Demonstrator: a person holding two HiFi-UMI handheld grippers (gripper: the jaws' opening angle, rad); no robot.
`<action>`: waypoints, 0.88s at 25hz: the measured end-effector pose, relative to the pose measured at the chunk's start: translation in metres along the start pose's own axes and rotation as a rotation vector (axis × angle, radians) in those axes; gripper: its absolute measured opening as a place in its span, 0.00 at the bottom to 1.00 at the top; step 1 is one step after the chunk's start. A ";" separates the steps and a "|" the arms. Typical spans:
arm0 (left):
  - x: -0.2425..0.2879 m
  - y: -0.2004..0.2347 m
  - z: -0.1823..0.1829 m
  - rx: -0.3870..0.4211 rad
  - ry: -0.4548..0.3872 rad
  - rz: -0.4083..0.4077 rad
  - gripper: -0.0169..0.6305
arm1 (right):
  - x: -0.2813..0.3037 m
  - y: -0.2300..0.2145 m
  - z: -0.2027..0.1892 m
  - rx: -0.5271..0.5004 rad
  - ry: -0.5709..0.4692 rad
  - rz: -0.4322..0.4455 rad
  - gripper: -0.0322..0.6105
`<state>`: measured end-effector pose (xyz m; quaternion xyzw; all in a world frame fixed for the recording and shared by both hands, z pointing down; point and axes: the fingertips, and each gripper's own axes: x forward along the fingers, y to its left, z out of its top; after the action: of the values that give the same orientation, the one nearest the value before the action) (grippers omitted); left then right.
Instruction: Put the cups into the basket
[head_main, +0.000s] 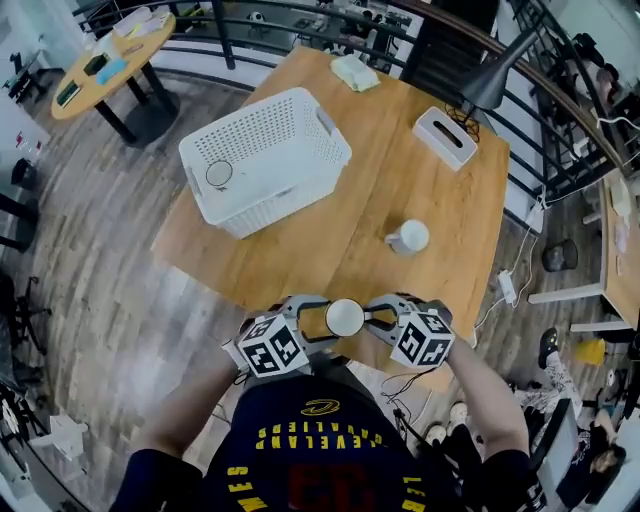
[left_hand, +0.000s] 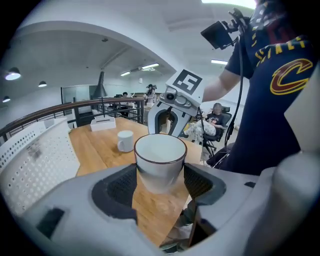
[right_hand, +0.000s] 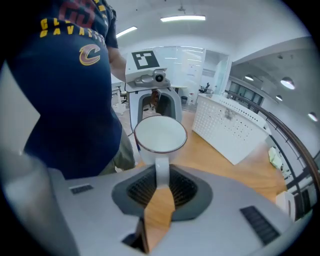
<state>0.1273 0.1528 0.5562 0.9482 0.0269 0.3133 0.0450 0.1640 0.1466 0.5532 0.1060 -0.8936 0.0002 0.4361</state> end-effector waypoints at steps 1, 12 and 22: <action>-0.014 0.002 -0.004 -0.012 -0.013 -0.002 0.50 | 0.006 -0.001 0.014 0.000 -0.008 0.004 0.16; -0.138 0.036 -0.029 0.006 -0.138 -0.018 0.50 | 0.044 -0.022 0.135 -0.001 -0.062 -0.025 0.16; -0.181 0.049 -0.052 0.034 -0.161 -0.053 0.50 | 0.073 -0.027 0.177 0.022 -0.030 -0.046 0.16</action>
<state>-0.0480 0.0933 0.4957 0.9699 0.0538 0.2343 0.0393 -0.0121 0.0901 0.4978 0.1311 -0.8973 -0.0015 0.4215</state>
